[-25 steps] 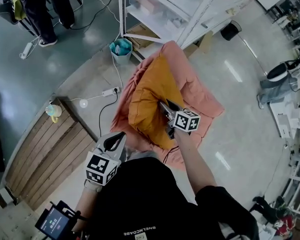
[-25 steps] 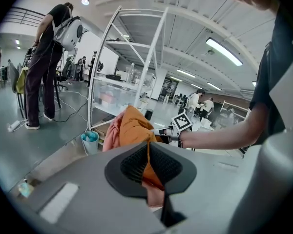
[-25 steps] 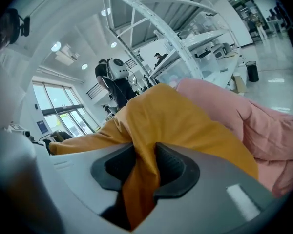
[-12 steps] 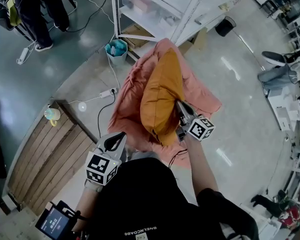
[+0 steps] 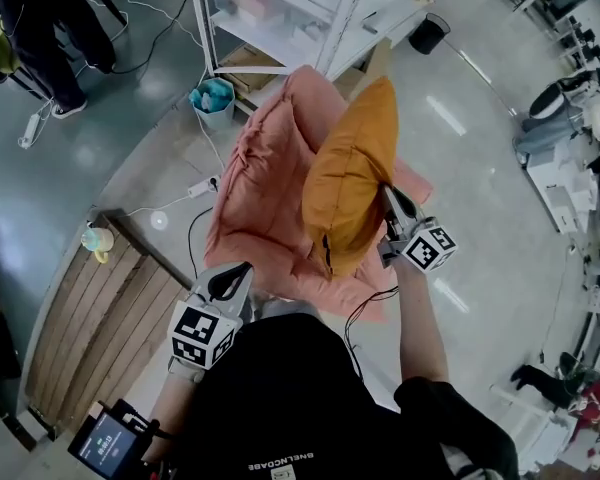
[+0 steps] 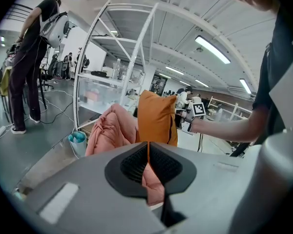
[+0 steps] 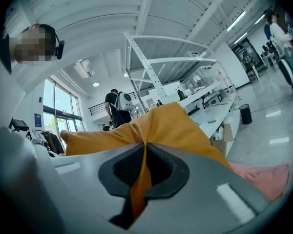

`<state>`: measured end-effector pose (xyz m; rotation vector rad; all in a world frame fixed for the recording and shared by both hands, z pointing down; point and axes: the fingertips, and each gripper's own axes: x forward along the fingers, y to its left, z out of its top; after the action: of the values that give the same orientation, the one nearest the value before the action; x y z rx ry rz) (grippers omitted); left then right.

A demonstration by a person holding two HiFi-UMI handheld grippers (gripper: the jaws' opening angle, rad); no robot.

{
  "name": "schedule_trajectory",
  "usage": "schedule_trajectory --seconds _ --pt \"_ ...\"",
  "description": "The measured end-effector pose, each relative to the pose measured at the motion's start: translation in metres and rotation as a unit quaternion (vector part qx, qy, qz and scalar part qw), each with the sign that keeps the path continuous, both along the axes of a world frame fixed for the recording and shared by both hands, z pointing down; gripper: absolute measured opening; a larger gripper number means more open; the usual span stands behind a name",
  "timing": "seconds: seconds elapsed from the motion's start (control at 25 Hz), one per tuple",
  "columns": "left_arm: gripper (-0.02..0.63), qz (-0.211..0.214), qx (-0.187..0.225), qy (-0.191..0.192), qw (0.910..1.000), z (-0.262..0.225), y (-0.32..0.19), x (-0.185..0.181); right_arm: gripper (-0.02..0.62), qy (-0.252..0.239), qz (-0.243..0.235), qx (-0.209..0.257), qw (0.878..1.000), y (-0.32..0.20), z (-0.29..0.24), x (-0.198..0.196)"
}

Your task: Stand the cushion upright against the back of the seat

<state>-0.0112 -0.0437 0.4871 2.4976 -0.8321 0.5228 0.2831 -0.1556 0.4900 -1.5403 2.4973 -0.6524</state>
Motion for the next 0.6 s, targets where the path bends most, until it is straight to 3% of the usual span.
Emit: schedule_trajectory --seconds 0.32,0.48,0.6 --pt "0.031 -0.007 -0.004 -0.004 1.0000 0.004 -0.002 -0.004 0.011 0.078 -0.019 0.001 0.997 -0.012 0.038 0.007" --pt "0.031 -0.018 -0.006 -0.006 0.9998 0.006 -0.003 -0.011 0.011 0.118 -0.039 -0.030 0.992 -0.021 0.081 -0.009" --pt "0.031 -0.027 -0.008 -0.008 0.9996 0.009 -0.005 -0.018 0.011 0.115 -0.047 -0.051 0.991 -0.026 0.106 -0.023"
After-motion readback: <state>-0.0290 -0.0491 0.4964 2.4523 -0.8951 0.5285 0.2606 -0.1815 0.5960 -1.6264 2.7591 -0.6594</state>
